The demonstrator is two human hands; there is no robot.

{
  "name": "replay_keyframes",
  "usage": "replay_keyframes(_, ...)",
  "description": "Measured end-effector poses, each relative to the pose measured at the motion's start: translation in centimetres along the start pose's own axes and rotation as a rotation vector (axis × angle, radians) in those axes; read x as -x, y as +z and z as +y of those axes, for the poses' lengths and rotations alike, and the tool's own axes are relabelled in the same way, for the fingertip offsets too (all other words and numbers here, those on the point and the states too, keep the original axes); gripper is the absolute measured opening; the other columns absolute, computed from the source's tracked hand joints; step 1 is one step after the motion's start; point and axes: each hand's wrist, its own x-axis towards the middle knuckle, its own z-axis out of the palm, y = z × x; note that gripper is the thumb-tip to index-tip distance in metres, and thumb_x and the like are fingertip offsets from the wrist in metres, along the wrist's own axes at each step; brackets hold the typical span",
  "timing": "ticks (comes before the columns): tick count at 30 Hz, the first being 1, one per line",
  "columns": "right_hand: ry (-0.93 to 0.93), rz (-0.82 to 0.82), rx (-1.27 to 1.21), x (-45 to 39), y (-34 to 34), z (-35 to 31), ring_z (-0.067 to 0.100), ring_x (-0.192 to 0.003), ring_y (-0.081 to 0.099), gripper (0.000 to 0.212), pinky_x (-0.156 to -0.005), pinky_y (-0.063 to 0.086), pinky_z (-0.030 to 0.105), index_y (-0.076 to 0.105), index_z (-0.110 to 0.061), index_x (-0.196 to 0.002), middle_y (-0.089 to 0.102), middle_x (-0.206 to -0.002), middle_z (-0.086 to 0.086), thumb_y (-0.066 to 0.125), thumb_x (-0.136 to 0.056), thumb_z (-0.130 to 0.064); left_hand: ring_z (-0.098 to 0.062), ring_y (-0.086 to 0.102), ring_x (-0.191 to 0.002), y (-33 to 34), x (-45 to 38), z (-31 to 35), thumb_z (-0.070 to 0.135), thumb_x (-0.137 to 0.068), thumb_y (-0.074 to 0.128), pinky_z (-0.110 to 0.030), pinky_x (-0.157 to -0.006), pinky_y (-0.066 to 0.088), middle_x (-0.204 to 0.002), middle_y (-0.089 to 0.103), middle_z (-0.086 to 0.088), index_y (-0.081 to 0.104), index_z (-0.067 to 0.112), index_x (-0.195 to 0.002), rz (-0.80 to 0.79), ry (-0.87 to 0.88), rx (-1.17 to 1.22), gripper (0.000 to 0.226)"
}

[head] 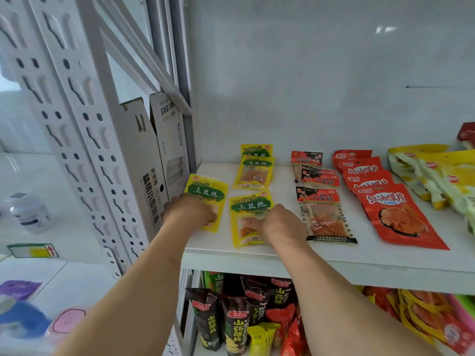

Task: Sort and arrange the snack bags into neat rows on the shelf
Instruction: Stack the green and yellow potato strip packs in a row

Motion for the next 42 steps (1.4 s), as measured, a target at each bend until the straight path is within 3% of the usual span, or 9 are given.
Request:
replay_keyframes(3, 0.031, 0.049, -0.131, -0.2, -0.1, 0.4, 0.028, -0.103, 0.064, 0.07, -0.067, 0.039, 0.032, 0.051, -0.012, -0.121, 0.066, -0.112, 0.004, 0.067, -0.079, -0.066, -0.035, 0.049, -0.122, -0.4, 0.7, -0.4, 0.051, -0.064, 0.081, -0.042, -0.094, 0.047, -0.132, 0.046, -0.014, 0.045, 0.008, -0.134, 0.006, -0.026, 0.168, 0.089)
replay_keyframes(5, 0.037, 0.08, -0.19, -0.5, -0.1, 0.8, 0.029, -0.101, 0.063, 0.063, -0.068, 0.041, 0.034, 0.051, -0.012, -0.119, 0.066, -0.111, 0.006, 0.068, -0.081, -0.06, -0.035, 0.051, -0.117, -0.1, 0.4, -0.9, 0.05, -0.067, 0.081, -0.04, -0.089, 0.049, -0.121, 0.045, -0.013, 0.043, 0.004, -0.127, 0.001, -0.054, 0.239, 0.085)
replay_keyframes(7, 0.026, 0.101, -0.248, -0.9, 0.2, 1.1, 0.029, -0.098, 0.062, 0.055, -0.073, 0.047, 0.036, 0.054, -0.012, -0.115, 0.066, -0.11, 0.006, 0.067, -0.084, -0.056, -0.034, 0.053, -0.109, 0.3, 0.0, -1.4, 0.055, -0.067, 0.078, -0.038, -0.084, 0.049, -0.111, 0.043, -0.01, 0.043, 0.005, -0.119, 0.009, -0.034, 0.324, 0.08)
replay_keyframes(10, 0.008, 0.141, -0.347, -1.5, 0.6, 1.5, 0.029, -0.104, 0.064, 0.049, -0.084, 0.051, 0.038, 0.058, -0.016, -0.12, 0.068, -0.113, 0.004, 0.068, -0.086, -0.05, -0.036, 0.057, -0.102, 0.7, -0.3, -2.1, 0.063, -0.073, 0.07, -0.038, -0.078, 0.048, -0.117, 0.05, -0.013, 0.045, 0.006, -0.125, 0.039, 0.013, 0.455, 0.081)
replay_keyframes(15, -0.045, 0.188, -0.504, -1.6, 0.3, 0.2, 0.023, -0.095, 0.058, 0.039, -0.075, 0.038, 0.03, 0.055, -0.013, -0.115, 0.059, -0.101, -0.001, 0.067, -0.091, -0.042, -0.037, 0.062, -0.099, 0.9, -0.2, -2.2, 0.046, -0.095, 0.058, -0.035, -0.072, 0.046, -0.114, 0.062, -0.018, 0.045, 0.003, -0.126, 0.072, 0.026, 0.711, 0.054)
replay_keyframes(20, -0.109, 0.2, -0.604, -4.0, 0.2, -1.8, 0.025, -0.092, 0.062, 0.03, -0.072, 0.041, 0.03, 0.055, -0.013, -0.104, 0.061, -0.093, -0.001, 0.066, -0.092, -0.038, -0.023, 0.059, -0.068, 0.7, -0.7, -2.5, 0.045, -0.092, 0.065, -0.026, -0.051, 0.036, -0.091, 0.069, -0.012, 0.06, 0.008, -0.111, 0.048, 0.006, 0.946, 0.042)
replay_keyframes(24, -0.118, 0.188, -0.564, -6.1, 0.1, -2.7, 0.023, -0.085, 0.056, 0.02, -0.066, 0.035, 0.028, 0.049, -0.013, -0.096, 0.058, -0.09, 0.0, 0.064, -0.094, -0.027, -0.022, 0.062, -0.066, 0.6, -1.0, -2.5, 0.047, -0.09, 0.067, -0.024, -0.05, 0.037, -0.09, 0.072, -0.011, 0.062, 0.009, -0.112, 0.051, 0.015, 0.978, 0.044)
replay_keyframes(34, -0.013, 0.292, -0.429, -10.0, 2.8, -3.3, 0.033, -0.104, 0.062, 0.018, -0.069, 0.036, 0.033, 0.051, -0.014, -0.103, 0.067, -0.111, 0.011, 0.053, -0.094, -0.029, -0.023, 0.068, -0.079, 0.9, -1.0, -1.8, 0.041, -0.089, 0.07, -0.029, -0.059, 0.044, -0.093, 0.071, -0.005, 0.053, 0.015, -0.107, 0.088, 0.051, 1.025, 0.036)
replay_keyframes(42, -0.004, 0.345, -0.385, -10.9, 3.5, -3.3, 0.035, -0.111, 0.059, 0.035, -0.075, 0.042, 0.036, 0.051, -0.009, -0.118, 0.06, -0.121, 0.014, 0.059, -0.094, -0.033, -0.011, 0.067, -0.075, 1.1, 0.0, 0.2, 0.032, -0.092, 0.07, -0.026, -0.06, 0.05, -0.091, 0.069, 0.001, 0.053, 0.014, -0.109, 0.064, 0.131, 1.003, 0.03)
